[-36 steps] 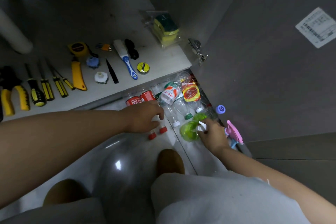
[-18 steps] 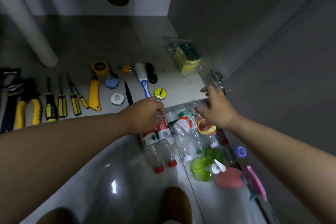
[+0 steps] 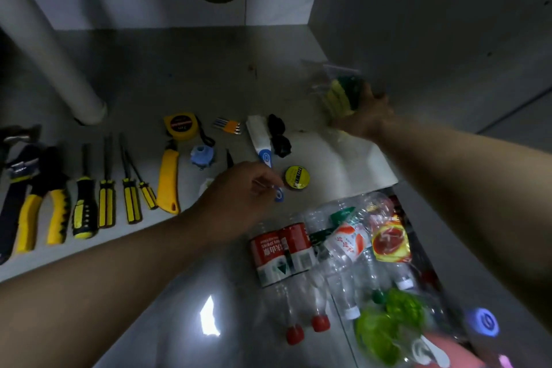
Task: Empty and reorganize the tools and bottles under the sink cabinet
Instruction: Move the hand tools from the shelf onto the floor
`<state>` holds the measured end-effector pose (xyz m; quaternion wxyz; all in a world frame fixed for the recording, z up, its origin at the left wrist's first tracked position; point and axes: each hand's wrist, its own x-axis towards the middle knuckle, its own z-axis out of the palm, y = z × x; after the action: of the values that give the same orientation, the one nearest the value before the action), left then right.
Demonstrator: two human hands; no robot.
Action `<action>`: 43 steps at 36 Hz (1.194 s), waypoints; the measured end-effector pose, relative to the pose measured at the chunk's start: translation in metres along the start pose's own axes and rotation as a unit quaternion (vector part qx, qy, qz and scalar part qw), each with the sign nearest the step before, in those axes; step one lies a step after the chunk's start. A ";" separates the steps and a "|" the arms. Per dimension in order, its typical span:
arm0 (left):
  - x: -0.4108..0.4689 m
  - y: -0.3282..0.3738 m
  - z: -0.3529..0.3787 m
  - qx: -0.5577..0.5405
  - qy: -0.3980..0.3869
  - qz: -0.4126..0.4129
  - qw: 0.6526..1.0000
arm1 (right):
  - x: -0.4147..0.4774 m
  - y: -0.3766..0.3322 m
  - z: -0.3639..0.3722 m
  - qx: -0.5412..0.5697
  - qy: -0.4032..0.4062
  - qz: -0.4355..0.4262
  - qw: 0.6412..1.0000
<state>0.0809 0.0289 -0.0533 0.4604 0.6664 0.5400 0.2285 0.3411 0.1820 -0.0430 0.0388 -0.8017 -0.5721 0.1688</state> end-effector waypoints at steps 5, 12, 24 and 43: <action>-0.001 -0.013 -0.001 -0.040 0.003 -0.019 0.999 | 0.005 0.006 0.027 0.024 -0.012 0.034 0.999; -0.009 -0.022 -0.005 -0.054 -0.006 -0.035 0.998 | -0.002 0.013 0.043 0.130 0.094 0.065 0.985; -0.013 0.019 -0.006 -0.088 0.012 -0.098 0.991 | -0.064 -0.003 0.015 0.314 0.168 0.004 0.934; -0.114 0.195 -0.046 -0.357 0.067 -0.074 0.929 | -0.322 -0.010 -0.108 0.536 -0.092 -0.156 0.825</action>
<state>0.1080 -0.0592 0.1582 0.6462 0.3997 0.5001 0.4154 0.2730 -0.1005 0.1338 0.4353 -0.5359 -0.5098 0.5133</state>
